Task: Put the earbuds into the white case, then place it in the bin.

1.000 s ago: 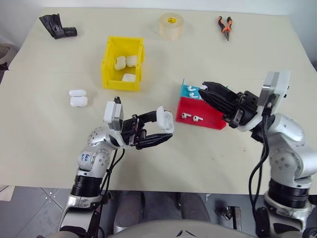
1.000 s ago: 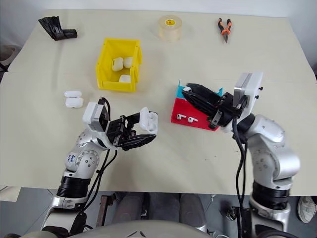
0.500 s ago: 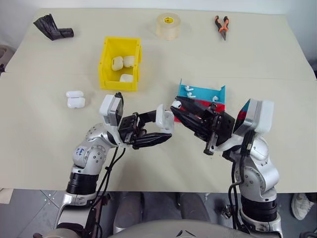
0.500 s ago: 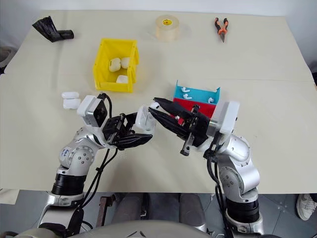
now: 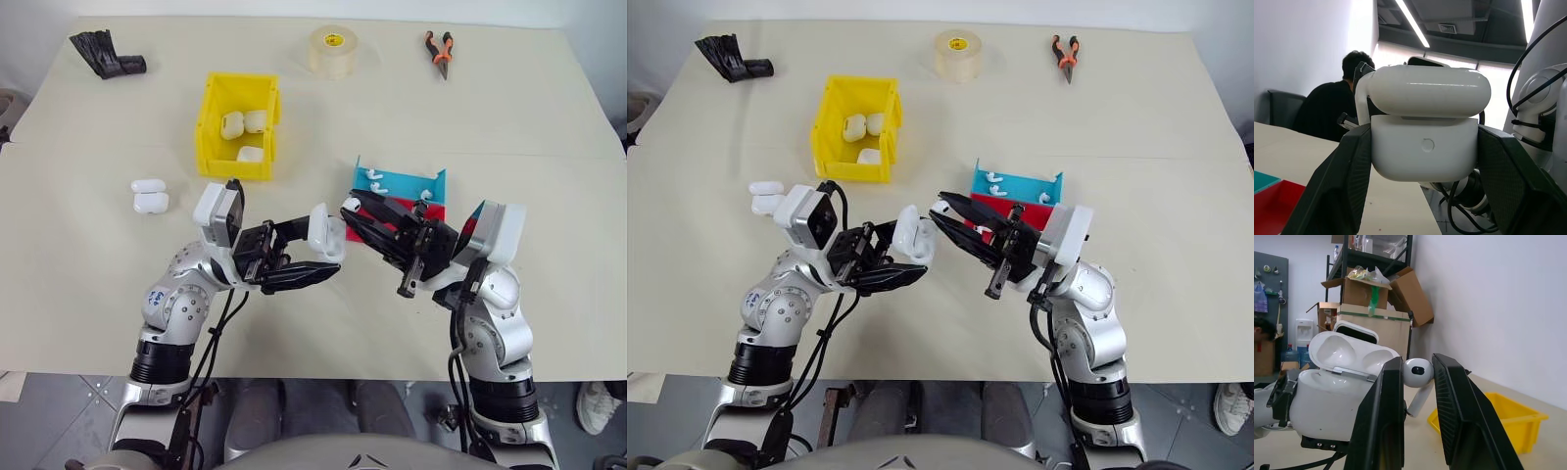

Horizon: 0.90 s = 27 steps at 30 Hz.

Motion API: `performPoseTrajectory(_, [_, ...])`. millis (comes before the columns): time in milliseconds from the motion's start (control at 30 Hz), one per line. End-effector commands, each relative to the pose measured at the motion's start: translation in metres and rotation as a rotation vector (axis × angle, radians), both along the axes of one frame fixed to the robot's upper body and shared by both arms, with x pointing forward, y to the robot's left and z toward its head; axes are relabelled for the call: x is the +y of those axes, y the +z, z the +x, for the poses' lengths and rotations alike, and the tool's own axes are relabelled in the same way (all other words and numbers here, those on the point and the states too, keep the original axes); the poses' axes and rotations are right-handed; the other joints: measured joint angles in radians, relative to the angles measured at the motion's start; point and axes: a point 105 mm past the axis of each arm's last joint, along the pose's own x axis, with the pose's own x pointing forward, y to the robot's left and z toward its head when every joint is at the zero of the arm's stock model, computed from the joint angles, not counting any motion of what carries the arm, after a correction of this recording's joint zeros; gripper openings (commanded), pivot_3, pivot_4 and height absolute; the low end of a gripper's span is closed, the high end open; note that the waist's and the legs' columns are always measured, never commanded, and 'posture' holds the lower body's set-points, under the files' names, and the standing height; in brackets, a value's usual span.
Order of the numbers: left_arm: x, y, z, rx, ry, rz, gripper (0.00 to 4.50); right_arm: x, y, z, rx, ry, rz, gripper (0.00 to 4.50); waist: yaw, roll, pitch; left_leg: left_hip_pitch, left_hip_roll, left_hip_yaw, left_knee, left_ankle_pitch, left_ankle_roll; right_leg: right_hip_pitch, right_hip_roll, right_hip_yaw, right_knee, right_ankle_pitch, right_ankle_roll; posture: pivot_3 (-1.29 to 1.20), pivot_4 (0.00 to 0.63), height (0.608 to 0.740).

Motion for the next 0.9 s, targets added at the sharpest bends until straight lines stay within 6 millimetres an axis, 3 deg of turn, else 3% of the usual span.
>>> performPoseTrajectory(33, [0.001,0.009,-0.006,-0.047,-0.012,-0.016,2.80,-0.002,0.015,-0.005,-0.058,0.011,0.041,0.50,0.000,0.000,0.000,0.000,0.000,0.000,0.000,0.000,0.000,0.000,0.000,0.000,0.000,0.000,0.000,0.00,0.150,0.740])
performPoseTrajectory(233, [-0.001,0.009,-0.003,-0.060,0.003,-0.019,2.80,0.002,0.019,-0.014,-0.072,0.069,0.025,0.50,0.001,0.000,0.000,0.000,0.000,0.000,0.000,0.000,0.000,0.000,0.000,0.000,0.000,0.000,0.000,0.00,0.150,0.740])
performPoseTrajectory(433, [-0.005,0.009,-0.003,-0.068,-0.007,-0.028,2.80,0.007,0.010,-0.021,-0.050,0.102,-0.001,0.50,0.001,0.000,0.000,0.000,0.000,0.000,0.000,0.000,0.000,0.000,0.000,0.000,0.000,0.000,0.000,0.00,0.150,0.740])
performPoseTrajectory(900, [-0.012,0.008,-0.008,-0.209,-0.083,-0.039,2.80,0.007,-0.004,-0.011,-0.026,0.077,-0.018,0.50,0.001,0.000,0.000,0.000,0.000,0.000,0.000,0.000,0.000,0.000,0.000,0.000,0.000,0.000,0.000,0.00,0.150,0.740])
